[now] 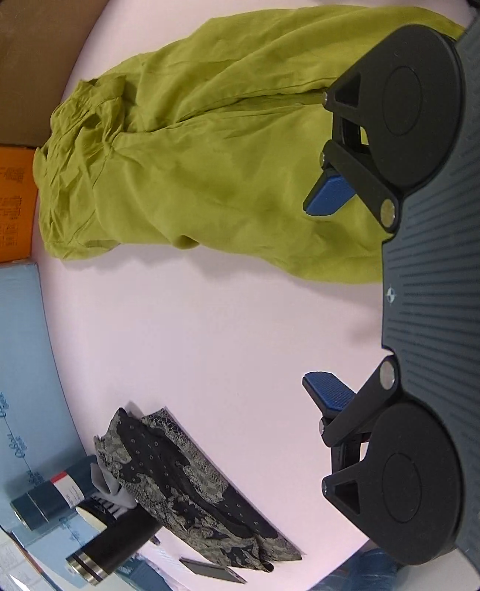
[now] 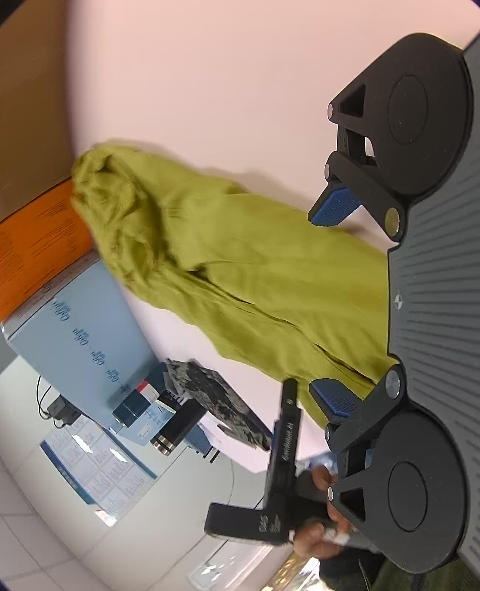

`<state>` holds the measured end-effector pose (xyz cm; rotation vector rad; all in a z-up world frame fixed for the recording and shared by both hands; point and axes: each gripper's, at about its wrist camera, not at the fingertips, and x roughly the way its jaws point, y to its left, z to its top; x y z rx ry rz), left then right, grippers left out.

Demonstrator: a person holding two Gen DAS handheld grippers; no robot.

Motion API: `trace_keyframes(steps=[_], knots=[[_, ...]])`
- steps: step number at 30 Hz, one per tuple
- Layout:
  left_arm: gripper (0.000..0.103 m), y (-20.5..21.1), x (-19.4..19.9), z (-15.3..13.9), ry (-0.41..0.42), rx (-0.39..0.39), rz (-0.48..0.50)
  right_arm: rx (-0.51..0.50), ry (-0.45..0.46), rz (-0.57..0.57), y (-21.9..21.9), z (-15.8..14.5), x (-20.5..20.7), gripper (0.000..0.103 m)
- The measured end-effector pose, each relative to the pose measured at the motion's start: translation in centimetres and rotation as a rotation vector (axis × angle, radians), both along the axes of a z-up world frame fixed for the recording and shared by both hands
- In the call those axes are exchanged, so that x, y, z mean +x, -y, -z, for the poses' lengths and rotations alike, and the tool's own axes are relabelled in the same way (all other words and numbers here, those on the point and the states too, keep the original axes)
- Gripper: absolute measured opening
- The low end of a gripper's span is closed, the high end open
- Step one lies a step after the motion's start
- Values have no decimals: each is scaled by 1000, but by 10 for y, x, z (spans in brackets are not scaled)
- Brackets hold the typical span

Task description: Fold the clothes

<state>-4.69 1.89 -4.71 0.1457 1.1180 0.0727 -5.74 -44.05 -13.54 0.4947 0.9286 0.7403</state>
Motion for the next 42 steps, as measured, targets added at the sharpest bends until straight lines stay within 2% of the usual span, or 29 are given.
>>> trace_keyframes(steps=[4, 7, 13, 18, 23, 25, 30, 33, 36, 39, 42], knots=[[91, -16, -8, 7, -36, -6, 52, 25, -93, -15, -3, 13, -27, 89], [91, -26, -14, 15, -67, -24, 64, 66, -106, 17, -8, 21, -42, 96], [91, -40, -21, 17, -81, -133, 89, 103, -128, 21, -21, 22, -47, 99], [91, -47, -27, 15, -105, -272, 171, 113, -129, -3, -31, 23, -45, 101], [91, -43, -41, 14, -118, -338, 257, 149, -142, 2, -36, 23, -42, 102], [91, -43, -46, 12, -118, -336, 278, 140, -127, 17, -33, 18, -42, 102], [91, -53, -58, 5, -96, -253, 315, 118, -88, 57, -25, 5, -42, 101], [91, -61, -64, -7, -50, -215, 354, 80, -46, 104, -12, -5, -46, 101], [91, -70, -67, -19, -5, -244, 370, 94, -80, 115, 0, -1, -47, 102], [91, -72, -64, -26, 14, -316, 370, 96, -133, 130, 5, 8, -48, 102], [92, -58, -56, -19, 6, -295, 377, 88, -104, 119, -4, 5, -48, 102]])
